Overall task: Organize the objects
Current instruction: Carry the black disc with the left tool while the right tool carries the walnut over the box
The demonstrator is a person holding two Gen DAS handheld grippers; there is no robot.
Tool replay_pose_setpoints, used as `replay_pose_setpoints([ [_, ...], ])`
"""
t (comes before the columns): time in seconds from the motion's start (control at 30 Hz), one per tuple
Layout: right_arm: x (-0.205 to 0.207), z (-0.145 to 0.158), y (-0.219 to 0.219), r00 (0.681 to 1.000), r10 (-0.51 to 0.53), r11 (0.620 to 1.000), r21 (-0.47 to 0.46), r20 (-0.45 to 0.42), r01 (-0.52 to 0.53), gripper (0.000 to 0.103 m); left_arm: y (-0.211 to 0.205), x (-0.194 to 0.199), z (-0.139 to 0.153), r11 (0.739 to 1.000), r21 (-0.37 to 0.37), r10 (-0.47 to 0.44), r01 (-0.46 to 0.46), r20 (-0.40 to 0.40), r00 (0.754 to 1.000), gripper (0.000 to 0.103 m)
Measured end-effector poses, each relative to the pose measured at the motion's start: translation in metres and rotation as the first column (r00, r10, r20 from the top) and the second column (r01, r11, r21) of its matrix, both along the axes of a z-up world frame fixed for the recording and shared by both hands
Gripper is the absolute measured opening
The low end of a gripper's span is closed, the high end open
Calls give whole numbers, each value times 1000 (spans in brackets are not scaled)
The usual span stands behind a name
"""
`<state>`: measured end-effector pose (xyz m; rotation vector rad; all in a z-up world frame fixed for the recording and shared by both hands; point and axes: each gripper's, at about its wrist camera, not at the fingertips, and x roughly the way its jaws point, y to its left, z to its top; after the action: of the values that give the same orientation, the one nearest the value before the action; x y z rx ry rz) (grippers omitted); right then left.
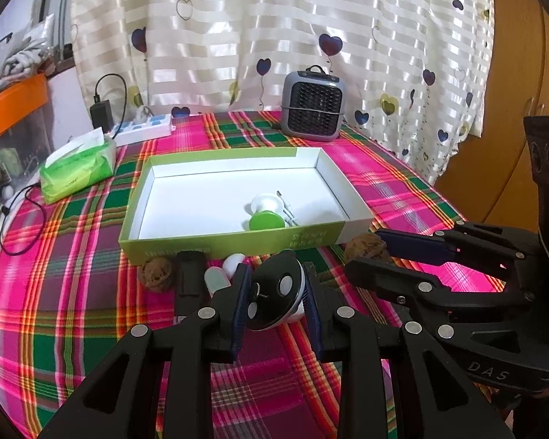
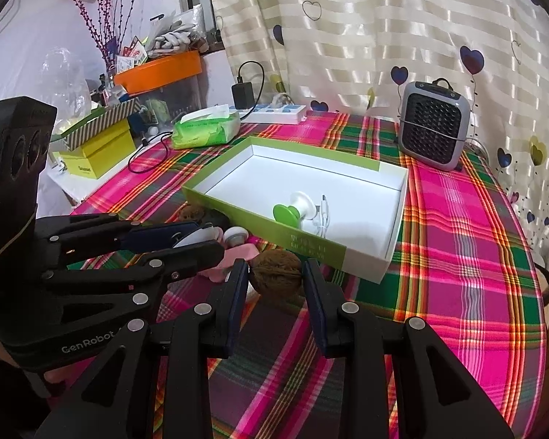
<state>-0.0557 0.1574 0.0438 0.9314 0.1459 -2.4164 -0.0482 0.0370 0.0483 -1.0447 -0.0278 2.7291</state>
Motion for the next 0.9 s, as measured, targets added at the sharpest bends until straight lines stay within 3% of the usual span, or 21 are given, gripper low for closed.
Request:
replay_pose_setpoints([
  [0.9, -19, 9, -8, 1000, 4, 1000, 11, -19, -4, 33, -2, -19, 5, 999, -37, 15, -16, -13, 1000, 26],
])
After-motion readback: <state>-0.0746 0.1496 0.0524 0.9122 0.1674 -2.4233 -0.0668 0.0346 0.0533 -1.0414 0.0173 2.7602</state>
